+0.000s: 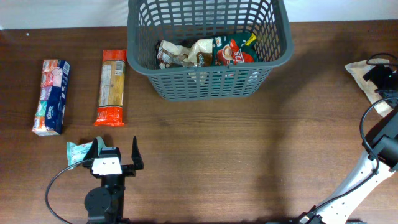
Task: Pack container
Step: 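Move the right gripper to the kraft-paper bag at the right edge, then lower the right gripper and grasp the kraft-paper bag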
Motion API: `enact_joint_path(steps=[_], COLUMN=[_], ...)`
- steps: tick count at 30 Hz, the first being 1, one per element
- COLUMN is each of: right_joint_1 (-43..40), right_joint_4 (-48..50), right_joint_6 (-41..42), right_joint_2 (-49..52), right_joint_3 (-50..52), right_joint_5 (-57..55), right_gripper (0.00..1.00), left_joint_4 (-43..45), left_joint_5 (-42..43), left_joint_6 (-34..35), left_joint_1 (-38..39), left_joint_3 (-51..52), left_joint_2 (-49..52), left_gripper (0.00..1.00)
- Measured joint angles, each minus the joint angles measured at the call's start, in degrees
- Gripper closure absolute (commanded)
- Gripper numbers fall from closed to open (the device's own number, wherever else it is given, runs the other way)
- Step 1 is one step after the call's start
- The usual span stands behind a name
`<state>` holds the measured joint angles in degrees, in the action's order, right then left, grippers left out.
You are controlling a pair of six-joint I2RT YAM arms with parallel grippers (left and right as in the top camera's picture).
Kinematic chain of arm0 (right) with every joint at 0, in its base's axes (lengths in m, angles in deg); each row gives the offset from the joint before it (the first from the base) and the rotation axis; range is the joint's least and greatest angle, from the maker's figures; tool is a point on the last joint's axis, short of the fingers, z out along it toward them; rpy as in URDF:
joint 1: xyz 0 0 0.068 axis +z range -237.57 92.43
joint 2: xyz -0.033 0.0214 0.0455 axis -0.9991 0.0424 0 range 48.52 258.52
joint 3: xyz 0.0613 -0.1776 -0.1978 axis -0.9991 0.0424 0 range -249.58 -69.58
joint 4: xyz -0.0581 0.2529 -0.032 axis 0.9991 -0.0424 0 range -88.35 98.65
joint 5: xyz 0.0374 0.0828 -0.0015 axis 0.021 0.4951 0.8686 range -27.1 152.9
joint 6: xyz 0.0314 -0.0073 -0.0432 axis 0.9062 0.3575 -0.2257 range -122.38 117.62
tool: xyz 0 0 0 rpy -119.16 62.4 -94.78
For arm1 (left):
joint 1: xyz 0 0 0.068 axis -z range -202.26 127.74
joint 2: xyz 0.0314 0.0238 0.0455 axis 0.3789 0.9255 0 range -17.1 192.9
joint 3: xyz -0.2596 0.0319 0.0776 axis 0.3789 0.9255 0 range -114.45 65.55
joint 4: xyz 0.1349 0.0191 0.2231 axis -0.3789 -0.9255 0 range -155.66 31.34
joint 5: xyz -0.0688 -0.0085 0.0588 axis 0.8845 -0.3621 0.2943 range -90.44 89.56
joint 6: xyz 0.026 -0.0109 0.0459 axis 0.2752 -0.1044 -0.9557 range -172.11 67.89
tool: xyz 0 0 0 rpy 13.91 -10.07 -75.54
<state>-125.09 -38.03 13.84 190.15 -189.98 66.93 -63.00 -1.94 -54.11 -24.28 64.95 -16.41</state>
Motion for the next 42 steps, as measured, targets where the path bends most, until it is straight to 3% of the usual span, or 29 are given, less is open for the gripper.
enact_joint_path(steps=[2, 6, 10, 15, 16, 17, 19, 20, 31, 42], right_joint_1=[-0.02, -0.22, -0.22, -0.22, -0.22, -0.22, -0.22, -0.22, 1.44, 3.10], right_joint_4=[0.02, 0.04, 0.11, -0.07, -0.07, -0.09, -0.42, -0.42, -2.73, -2.36], right_joint_6=[-0.31, -0.85, -1.53, -1.18, -1.20, -1.07, -1.18, -1.31, -13.33, -21.46], right_joint_2=[0.13, 0.33, 0.33, 0.33, 0.33, 0.33, 0.46, 0.61, 0.98, 1.60], right_joint_3=[0.00, -0.02, -0.02, -0.09, -0.09, -0.09, -0.09, -0.07, -1.05, -13.88], right_joint_5=[-0.24, 0.07, 0.15, 0.17, 0.17, 0.15, 0.15, 0.24, -3.30, -5.14], right_gripper=[0.48, 0.76, 0.96, 0.96, 0.78, 0.41, 0.04, 0.01, 0.01, 0.01], left_joint_4=[0.00, 0.00, 0.00, 0.00, 0.00, 0.00, 0.00, 0.00, 0.00, 0.00], left_joint_5=[0.00, 0.00, 0.00, 0.00, 0.00, 0.00, 0.00, 0.00, 0.00, 0.00], left_joint_6=[0.00, 0.00, 0.00, 0.00, 0.00, 0.00, 0.00, 0.00, 0.00, 0.00], left_joint_1=[0.00, 0.00, 0.00, 0.00, 0.00, 0.00, 0.00, 0.00, 0.00, 0.00], left_joint_3=[0.00, 0.00, 0.00, 0.00, 0.00, 0.00, 0.00, 0.00, 0.00, 0.00], left_joint_2=[-0.02, -0.02, 0.00, 0.00, -0.02, 0.00, -0.02, -0.02, -0.02, -0.02], left_gripper=[0.01, 0.01, 0.01, 0.01, 0.01, 0.01, 0.01, 0.01, 0.01, 0.01])
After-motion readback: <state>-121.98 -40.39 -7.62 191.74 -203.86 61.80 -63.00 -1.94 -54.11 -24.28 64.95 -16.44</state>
